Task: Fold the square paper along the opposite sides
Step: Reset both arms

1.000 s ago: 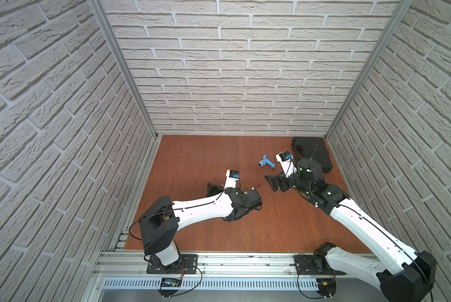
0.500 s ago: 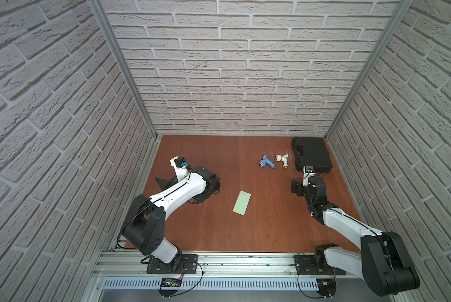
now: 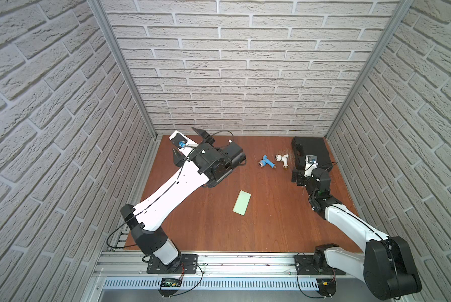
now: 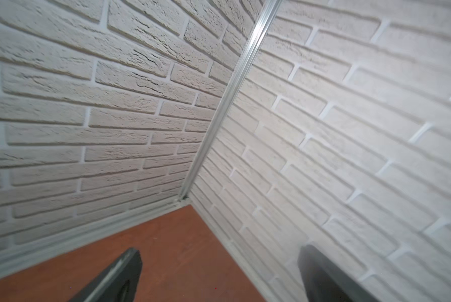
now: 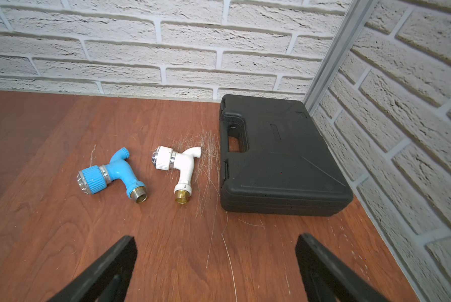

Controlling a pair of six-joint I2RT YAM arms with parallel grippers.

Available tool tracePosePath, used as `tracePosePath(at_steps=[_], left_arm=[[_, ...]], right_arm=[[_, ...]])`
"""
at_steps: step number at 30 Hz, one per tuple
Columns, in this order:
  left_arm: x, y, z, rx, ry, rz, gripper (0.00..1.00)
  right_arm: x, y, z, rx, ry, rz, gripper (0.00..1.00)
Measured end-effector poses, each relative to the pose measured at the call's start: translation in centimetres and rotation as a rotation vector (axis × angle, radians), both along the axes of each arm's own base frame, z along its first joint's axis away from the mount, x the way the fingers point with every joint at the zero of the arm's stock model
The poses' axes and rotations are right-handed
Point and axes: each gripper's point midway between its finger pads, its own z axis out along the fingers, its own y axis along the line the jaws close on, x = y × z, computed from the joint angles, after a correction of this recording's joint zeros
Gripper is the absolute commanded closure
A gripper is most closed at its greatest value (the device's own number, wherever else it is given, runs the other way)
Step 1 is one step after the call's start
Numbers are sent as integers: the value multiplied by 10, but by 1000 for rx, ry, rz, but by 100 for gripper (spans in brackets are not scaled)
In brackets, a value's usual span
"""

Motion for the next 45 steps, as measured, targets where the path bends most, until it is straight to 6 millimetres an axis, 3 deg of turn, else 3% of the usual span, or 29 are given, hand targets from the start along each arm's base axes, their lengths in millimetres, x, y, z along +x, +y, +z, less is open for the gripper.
tracePosePath(at_steps=[2,4,10,14,20,25,27,29,31,33,34,36,37,38,39,41,43,45], left_arm=[[-4,1,19,-71,-70,-9,2],[-5,-3,25,-97,-94,-22,2],[11,-30,1,-68,-64,-47,2],[22,-45,-9,-147,-137,-55,2],[39,-69,1,-377,-349,-62,2],[56,-78,29,-545,-489,-64,2],[92,-83,48,-588,-461,-170,2],[133,-75,75,-584,-495,-298,2],[173,-65,111,-488,-503,-410,2],[198,-63,148,-302,-496,-528,2],[203,-70,158,-191,-463,-593,2],[202,-104,161,108,-316,-767,2],[197,-122,154,262,-230,-844,2],[190,-140,134,425,-113,-920,2],[177,-154,105,584,1,-982,2],[148,-163,39,840,185,-1045,2],[112,-157,-41,1036,314,-1090,2],[79,-118,-135,1122,455,-1095,2]], right_arm=[[-2,-2,-3,-3,12,-13,1],[-3,-4,-4,-5,20,-24,1],[-4,-7,-6,-6,29,-43,1],[-5,-9,-7,-7,34,-54,1],[-6,-10,-8,-5,44,-61,1],[-7,-10,-10,-5,54,-63,1],[-8,-10,-11,-6,58,-64,1],[-8,-10,-11,-4,58,-64,1],[-7,-10,-10,-3,58,-64,1],[-7,-10,-9,-2,56,-65,1],[-7,-10,-9,-2,55,-65,1],[-7,-10,-7,-1,49,-64,1],[-8,-10,-6,-1,47,-64,1],[-7,-10,-5,0,41,-64,1],[-7,-10,-4,1,37,-62,1],[-5,-9,-3,4,30,-58,1],[-3,-8,-3,8,17,-52,1],[-1,-6,-7,14,14,-40,1]])
